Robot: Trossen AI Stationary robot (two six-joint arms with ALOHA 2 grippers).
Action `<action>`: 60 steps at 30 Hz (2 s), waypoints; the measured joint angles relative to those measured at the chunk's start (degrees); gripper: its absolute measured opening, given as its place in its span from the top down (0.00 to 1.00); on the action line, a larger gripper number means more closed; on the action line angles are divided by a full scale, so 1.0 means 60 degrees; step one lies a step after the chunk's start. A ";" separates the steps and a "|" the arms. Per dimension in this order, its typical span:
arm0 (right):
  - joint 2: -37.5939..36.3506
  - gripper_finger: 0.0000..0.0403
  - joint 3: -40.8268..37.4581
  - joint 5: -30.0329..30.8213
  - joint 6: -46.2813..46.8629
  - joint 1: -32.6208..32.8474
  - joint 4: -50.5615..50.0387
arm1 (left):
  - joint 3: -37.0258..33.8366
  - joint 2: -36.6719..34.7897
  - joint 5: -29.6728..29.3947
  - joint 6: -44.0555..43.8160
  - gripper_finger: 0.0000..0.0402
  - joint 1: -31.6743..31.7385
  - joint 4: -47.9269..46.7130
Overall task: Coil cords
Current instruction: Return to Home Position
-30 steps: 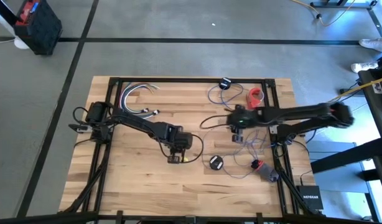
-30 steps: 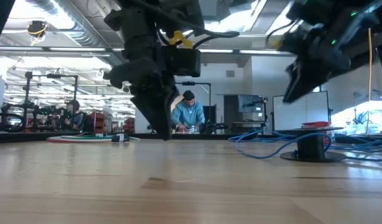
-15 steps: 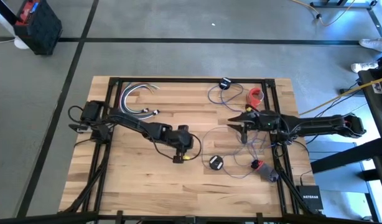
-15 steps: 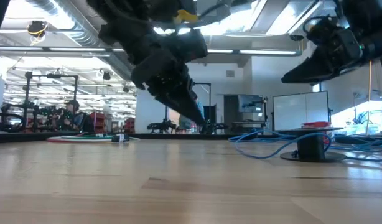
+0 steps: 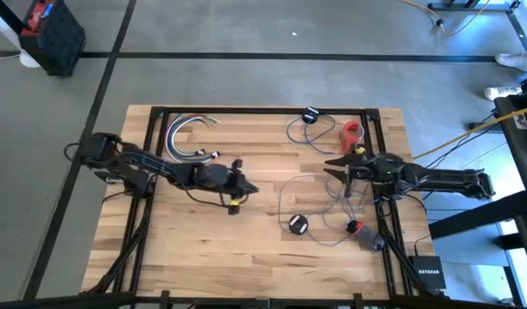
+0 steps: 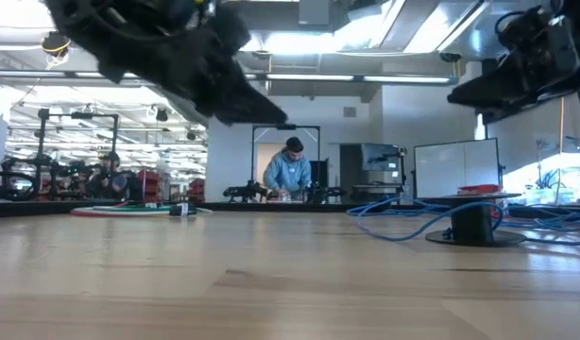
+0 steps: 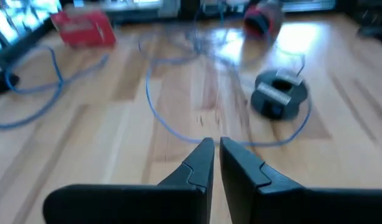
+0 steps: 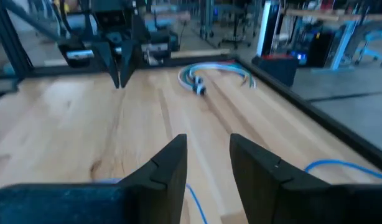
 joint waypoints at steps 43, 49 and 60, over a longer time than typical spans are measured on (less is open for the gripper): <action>-0.2421 0.69 -0.0889 -0.0168 -0.0249 0.0000 -0.0040 | -0.6137 -0.7524 0.1602 -0.0351 0.95 0.1322 0.4010; -0.2421 0.69 -0.0889 -0.0185 -0.0246 0.0000 -0.0052 | -0.6137 -0.9518 0.1542 -0.0476 0.95 0.1681 0.1835; -0.2423 0.69 -0.0892 -0.0237 -0.0102 0.0000 -0.0064 | -0.6137 -1.4026 -0.0531 -0.1229 0.95 0.1656 -0.3329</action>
